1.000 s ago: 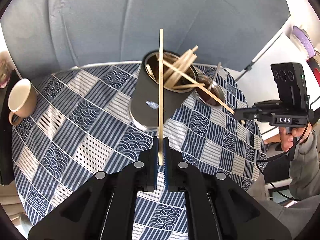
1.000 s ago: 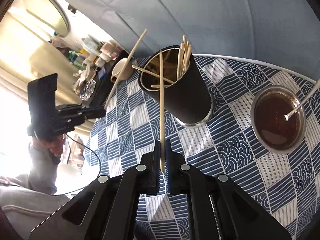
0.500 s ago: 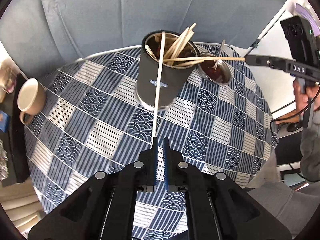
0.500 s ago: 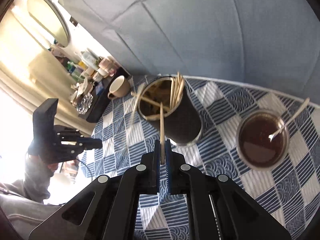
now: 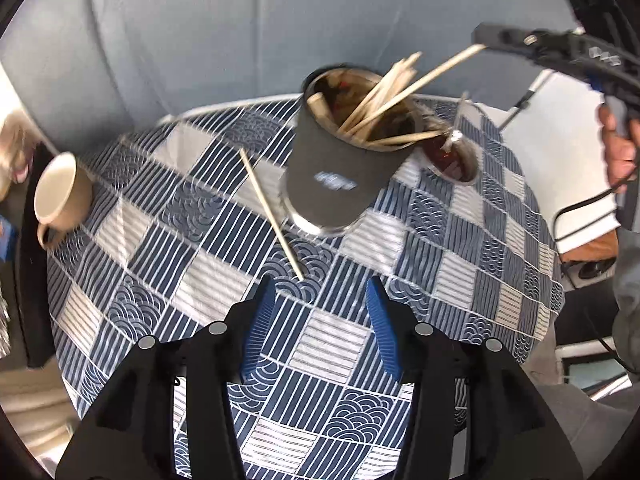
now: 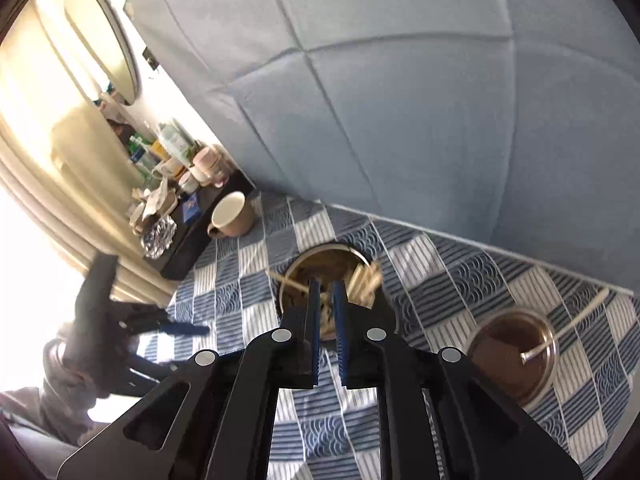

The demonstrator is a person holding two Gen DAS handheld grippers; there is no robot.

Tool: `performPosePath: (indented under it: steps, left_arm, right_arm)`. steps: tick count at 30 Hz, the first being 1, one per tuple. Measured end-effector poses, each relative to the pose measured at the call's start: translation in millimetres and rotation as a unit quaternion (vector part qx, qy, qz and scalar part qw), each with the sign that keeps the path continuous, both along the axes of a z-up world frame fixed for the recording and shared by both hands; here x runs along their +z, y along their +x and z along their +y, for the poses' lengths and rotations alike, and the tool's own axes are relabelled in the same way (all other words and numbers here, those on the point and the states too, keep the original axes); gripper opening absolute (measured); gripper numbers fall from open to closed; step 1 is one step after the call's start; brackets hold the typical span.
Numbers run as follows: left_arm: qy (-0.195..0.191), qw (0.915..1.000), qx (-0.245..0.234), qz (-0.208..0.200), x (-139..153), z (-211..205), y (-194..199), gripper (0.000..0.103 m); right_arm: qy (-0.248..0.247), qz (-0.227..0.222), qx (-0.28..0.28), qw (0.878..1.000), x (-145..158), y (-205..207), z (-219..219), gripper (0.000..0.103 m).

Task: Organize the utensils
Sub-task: 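Open both tools to drop the chopsticks into the black holder, then move the open left tool down to the last chopstick on the cloth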

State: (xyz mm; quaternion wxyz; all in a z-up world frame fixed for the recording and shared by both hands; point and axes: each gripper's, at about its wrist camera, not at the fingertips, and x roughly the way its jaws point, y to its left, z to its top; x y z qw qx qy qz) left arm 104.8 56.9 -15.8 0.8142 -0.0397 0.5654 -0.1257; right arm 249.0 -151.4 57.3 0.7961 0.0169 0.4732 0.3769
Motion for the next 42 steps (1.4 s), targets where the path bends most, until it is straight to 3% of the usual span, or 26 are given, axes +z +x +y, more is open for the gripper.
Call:
performPosePath:
  steps: [1,3,4,7,10,19,26,32,42]
  left_arm:
    - [0.003,0.9999,0.010,0.008,-6.7,4.3,2.4,0.048]
    - [-0.003,0.9996,0.020,0.018,-15.7,9.7,6.1,0.049]
    - [-0.005,0.9996,0.021,0.020,-18.2,10.7,7.0,0.049]
    - [0.005,0.9991,0.031,0.029,-29.5,15.1,16.2,0.049]
    - [0.010,0.9982,0.041,0.043,-43.0,19.0,28.2,0.049]
    - [0.003,0.9945,0.067,0.081,-78.6,27.4,69.1,0.053]
    - [0.040,0.9920,0.068,0.099,-101.2,28.2,98.1,0.056]
    - [0.070,0.9895,0.073,0.103,-117.0,28.5,123.6,0.064]
    - [0.084,0.9868,0.071,0.118,-141.5,26.6,148.6,0.067]
  right_arm:
    - [-0.002,-0.003,0.000,1.000,-0.1,0.8,3.0,0.010]
    - [-0.007,-0.007,-0.004,1.000,-0.9,0.7,5.7,0.024]
    - [-0.010,-0.012,-0.006,1.000,-0.9,0.1,5.8,0.037]
    - [-0.014,-0.025,-0.008,1.000,-0.1,-3.2,2.4,0.042]
    - [-0.017,-0.035,-0.021,0.999,1.2,-4.3,-6.0,0.055]
    - [-0.044,-0.029,-0.063,0.997,-18.8,3.1,-41.6,0.071]
    - [-0.069,0.005,-0.093,0.993,-55.9,14.1,-59.2,0.077]
    - [-0.087,0.036,-0.098,0.991,-88.6,17.5,-64.5,0.077]
    - [-0.105,0.079,-0.104,0.986,-128.3,8.5,-67.2,0.077]
